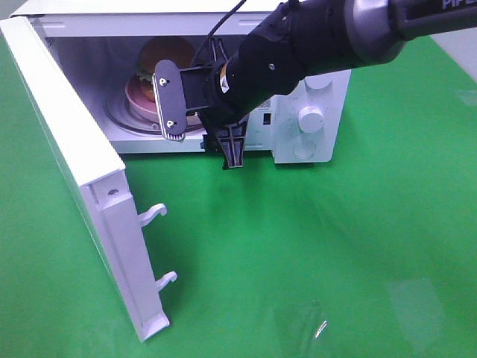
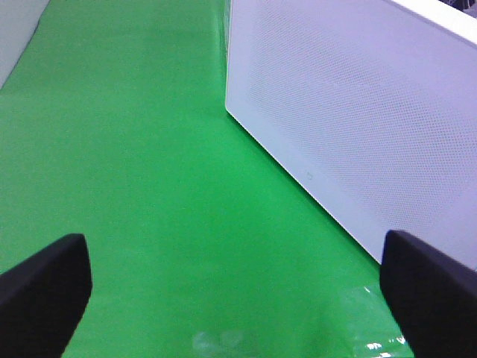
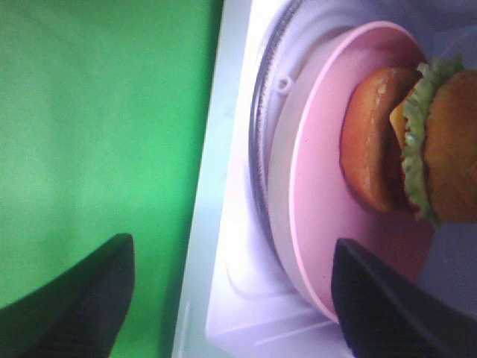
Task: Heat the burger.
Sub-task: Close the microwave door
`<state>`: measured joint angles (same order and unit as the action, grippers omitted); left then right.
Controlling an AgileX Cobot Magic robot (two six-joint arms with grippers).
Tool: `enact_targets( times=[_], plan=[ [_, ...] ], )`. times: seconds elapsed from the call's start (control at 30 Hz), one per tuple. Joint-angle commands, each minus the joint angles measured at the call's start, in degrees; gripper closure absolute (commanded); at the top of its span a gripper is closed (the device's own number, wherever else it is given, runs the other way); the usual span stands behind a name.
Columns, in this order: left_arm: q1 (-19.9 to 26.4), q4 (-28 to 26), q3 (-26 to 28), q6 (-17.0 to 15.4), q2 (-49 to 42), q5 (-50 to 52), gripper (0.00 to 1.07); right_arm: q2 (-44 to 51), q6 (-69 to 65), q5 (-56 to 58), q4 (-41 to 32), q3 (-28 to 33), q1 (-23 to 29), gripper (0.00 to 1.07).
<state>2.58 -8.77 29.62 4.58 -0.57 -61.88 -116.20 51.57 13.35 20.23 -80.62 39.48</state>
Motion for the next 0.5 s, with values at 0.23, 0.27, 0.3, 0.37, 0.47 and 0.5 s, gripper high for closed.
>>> enact_targets(
  times=[0.23, 0.27, 0.3, 0.37, 0.47, 0.5],
  plan=[
    [-0.2, -0.2, -0.1, 0.1, -0.6, 0.7, 0.06, 5.4, -2.4, -0.9, 0.9, 6.4, -1.5, 0.35],
    [-0.2, -0.2, -0.1, 0.1, -0.6, 0.7, 0.06, 7.0, -4.3, -0.6, 1.4, 8.1, -1.5, 0.35],
    [-0.2, -0.2, -0.1, 0.1, -0.6, 0.7, 0.06, 8.9, -6.7, -0.5, 1.9, 9.6, -2.0, 0.35],
    [-0.2, -0.2, -0.1, 0.1, -0.6, 0.7, 0.06, 9.9, -7.9, -0.6, 1.8, 10.5, -2.1, 0.35],
    [-0.2, -0.2, -0.1, 0.1, -0.6, 0.7, 0.06, 13.9, -14.7, -0.5, 1.8, 13.6, -2.8, 0.35],
    [-0.2, -0.2, -0.1, 0.1, -0.6, 0.7, 0.06, 13.9, -14.7, -0.5, 1.8, 13.6, -2.8, 0.35]
  ],
)
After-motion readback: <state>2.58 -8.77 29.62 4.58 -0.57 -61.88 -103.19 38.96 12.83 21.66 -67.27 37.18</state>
